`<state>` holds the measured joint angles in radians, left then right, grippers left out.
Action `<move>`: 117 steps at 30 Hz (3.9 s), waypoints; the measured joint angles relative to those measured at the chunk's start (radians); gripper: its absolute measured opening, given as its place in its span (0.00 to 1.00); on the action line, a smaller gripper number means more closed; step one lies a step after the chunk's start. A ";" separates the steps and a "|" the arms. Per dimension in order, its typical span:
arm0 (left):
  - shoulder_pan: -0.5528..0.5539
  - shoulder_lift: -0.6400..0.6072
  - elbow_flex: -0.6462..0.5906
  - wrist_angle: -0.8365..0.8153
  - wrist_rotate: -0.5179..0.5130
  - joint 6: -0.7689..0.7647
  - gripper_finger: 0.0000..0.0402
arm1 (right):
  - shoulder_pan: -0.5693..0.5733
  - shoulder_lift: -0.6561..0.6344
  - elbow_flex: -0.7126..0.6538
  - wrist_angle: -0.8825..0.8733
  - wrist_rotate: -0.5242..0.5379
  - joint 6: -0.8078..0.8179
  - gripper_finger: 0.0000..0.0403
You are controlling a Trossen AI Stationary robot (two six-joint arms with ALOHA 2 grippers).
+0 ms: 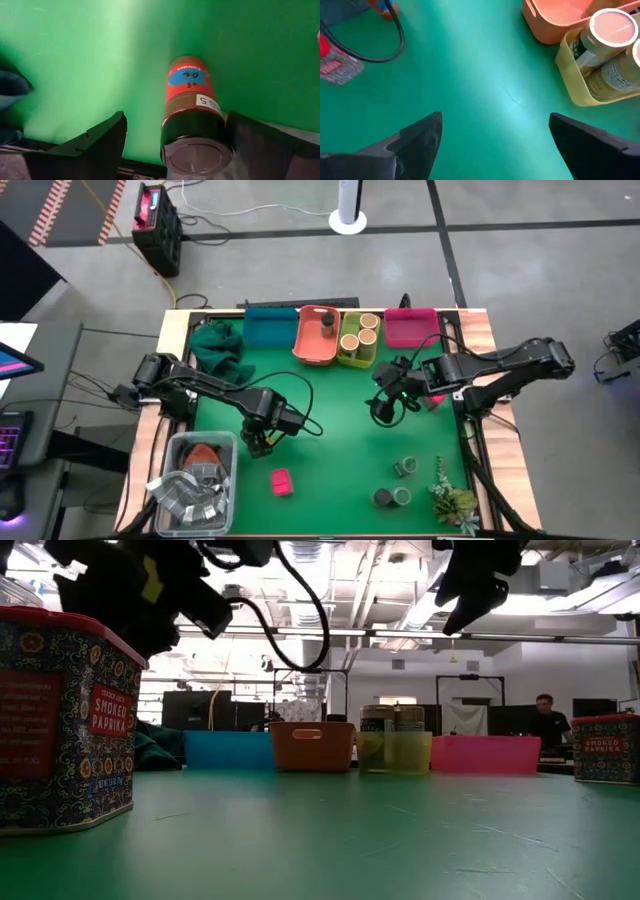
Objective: Sort spices by type
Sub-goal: Put the left black seasoning bottle into the orange bin
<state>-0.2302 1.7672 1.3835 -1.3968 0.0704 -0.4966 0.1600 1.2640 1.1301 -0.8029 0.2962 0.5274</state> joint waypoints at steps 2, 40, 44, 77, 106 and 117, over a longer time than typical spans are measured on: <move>0.000 0.000 -0.013 0.001 0.015 0.007 0.82 | 0.000 0.000 0.000 0.015 0.000 0.000 0.97; 0.314 0.000 0.190 -0.071 0.031 0.305 0.52 | -0.045 0.000 0.000 0.026 0.021 0.000 0.97; 0.404 0.001 0.319 -0.071 0.019 0.340 0.52 | -0.052 0.000 0.000 0.026 0.021 0.007 0.97; 0.734 0.507 0.941 -0.137 -0.076 0.578 0.52 | -0.064 0.000 0.000 0.027 0.021 0.093 0.97; 0.697 0.395 0.963 -0.035 -0.103 0.476 0.76 | -0.064 0.000 0.000 0.010 0.028 0.096 0.97; 0.700 0.509 0.923 0.188 -0.139 0.313 0.76 | -0.024 0.000 0.000 -0.011 0.032 0.182 0.97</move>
<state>0.4702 2.2757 2.3062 -1.2091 -0.0689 -0.1837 0.1357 1.2640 1.1301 -0.8137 0.3281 0.7090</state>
